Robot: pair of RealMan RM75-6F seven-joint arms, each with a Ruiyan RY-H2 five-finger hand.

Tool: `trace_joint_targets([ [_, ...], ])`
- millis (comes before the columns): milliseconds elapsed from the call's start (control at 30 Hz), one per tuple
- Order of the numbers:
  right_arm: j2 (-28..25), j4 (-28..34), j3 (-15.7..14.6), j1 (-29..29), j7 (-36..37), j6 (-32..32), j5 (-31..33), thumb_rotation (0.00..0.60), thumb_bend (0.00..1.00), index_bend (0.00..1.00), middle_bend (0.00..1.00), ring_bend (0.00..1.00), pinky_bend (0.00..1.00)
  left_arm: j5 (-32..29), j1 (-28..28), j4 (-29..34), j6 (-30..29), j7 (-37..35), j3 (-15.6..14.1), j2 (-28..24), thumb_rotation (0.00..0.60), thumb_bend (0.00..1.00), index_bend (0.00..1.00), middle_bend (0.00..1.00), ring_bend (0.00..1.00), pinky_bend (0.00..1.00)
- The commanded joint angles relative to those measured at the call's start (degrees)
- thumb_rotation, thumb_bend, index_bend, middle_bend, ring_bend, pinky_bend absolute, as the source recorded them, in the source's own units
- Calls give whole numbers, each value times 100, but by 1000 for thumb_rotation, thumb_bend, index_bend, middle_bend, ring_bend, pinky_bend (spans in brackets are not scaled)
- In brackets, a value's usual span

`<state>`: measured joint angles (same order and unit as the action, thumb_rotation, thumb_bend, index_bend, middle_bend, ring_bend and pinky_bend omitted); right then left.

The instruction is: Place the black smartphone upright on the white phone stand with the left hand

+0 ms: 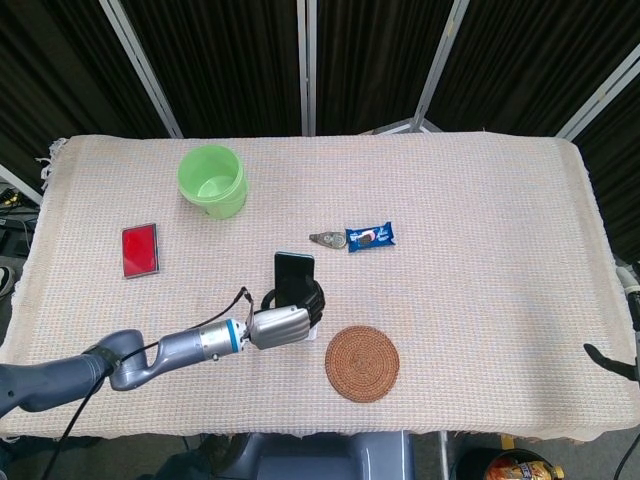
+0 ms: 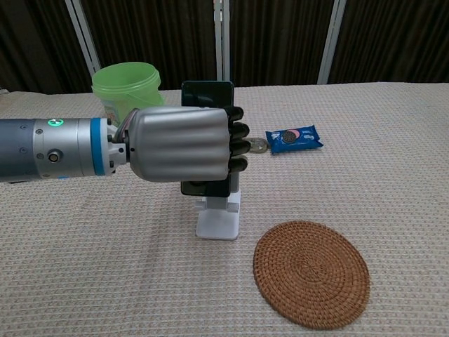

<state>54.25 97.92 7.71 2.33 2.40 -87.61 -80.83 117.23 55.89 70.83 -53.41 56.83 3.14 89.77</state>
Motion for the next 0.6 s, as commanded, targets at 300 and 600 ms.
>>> trace_joint_targets([
  [300,-26,-3,4,-17,60,-14,-6,600,0,0,0,0,0,-41,-5,-149,-160,28,-75,209,600,45,428,340,435,367],
  [600,-44,-7,9,-26,107,-15,-2,600,0,0,0,0,0,-92,39,-193,-128,90,-101,317,600,46,426,340,435,367],
])
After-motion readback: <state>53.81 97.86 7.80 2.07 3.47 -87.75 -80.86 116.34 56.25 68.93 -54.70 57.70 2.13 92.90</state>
